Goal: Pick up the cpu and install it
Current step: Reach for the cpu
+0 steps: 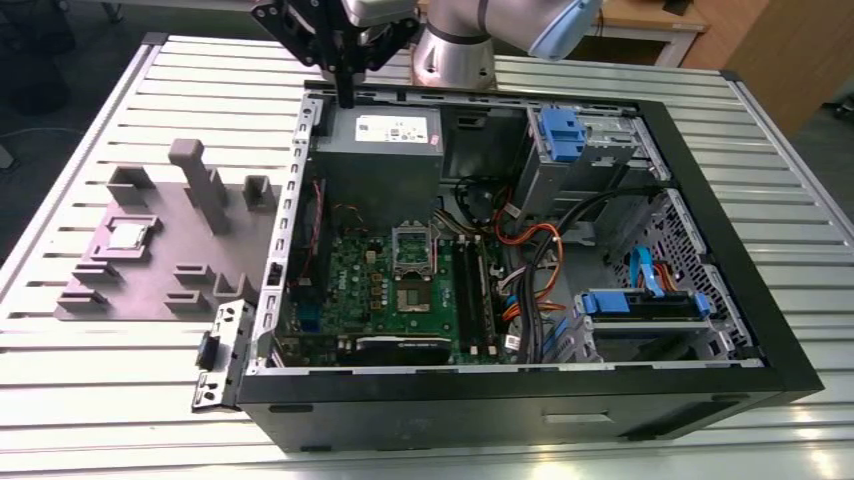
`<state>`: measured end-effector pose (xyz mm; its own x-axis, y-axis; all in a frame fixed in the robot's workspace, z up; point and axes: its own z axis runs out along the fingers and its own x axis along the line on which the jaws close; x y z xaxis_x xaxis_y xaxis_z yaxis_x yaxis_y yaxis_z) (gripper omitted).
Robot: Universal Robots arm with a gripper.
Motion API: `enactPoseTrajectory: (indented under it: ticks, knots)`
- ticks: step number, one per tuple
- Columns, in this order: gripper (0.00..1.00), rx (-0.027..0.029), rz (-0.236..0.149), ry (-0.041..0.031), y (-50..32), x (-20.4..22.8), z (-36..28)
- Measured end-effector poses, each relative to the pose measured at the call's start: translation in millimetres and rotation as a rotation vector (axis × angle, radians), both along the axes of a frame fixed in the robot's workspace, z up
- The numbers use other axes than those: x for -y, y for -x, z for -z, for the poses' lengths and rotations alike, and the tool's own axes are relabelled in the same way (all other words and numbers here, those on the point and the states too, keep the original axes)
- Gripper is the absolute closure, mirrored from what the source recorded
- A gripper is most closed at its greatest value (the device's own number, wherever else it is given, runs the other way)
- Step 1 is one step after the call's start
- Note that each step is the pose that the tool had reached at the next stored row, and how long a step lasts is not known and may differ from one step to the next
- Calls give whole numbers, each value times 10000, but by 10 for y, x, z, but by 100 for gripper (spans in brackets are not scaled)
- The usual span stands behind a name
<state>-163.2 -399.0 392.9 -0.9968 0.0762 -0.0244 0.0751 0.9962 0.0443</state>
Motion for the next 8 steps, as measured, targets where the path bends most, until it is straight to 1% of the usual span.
enactPoseTrajectory:
  ticks: [8]
  knots:
    - [89,1,0,-1,21,0,0]
